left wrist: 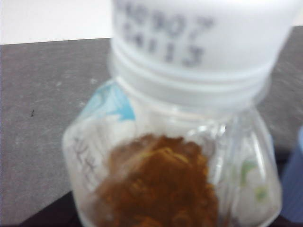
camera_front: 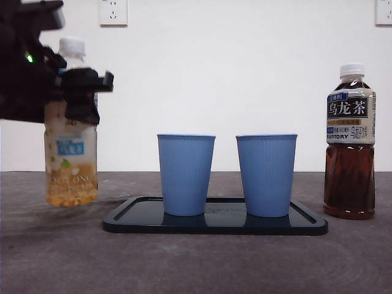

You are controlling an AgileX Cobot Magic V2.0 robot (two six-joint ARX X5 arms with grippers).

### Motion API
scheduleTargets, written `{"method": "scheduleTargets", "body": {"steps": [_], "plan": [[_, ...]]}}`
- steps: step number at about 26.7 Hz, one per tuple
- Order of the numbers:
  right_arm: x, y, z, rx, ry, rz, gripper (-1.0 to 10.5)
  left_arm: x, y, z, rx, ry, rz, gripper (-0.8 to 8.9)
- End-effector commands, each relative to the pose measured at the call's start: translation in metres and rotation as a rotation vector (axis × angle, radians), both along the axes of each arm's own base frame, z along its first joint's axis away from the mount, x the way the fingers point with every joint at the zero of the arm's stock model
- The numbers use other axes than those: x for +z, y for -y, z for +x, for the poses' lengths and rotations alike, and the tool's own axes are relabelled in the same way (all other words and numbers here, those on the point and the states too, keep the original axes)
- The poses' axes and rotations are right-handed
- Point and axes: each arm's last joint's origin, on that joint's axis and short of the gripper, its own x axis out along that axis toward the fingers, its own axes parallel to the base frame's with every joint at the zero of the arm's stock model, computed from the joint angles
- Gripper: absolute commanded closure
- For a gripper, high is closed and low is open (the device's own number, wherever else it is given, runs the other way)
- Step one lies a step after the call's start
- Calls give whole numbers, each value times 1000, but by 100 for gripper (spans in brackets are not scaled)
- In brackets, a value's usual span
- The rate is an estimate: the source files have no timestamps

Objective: Pour the drink into the cup

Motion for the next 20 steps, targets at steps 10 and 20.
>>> {"method": "scheduleTargets", "body": {"steps": [10,20], "plan": [[3,0,0,-12,29,-16,459,-17,0,20,43,4,-50,631],[3,1,0,-18,29,-18,460,-12,0,18,44,18,-65,350]]}}
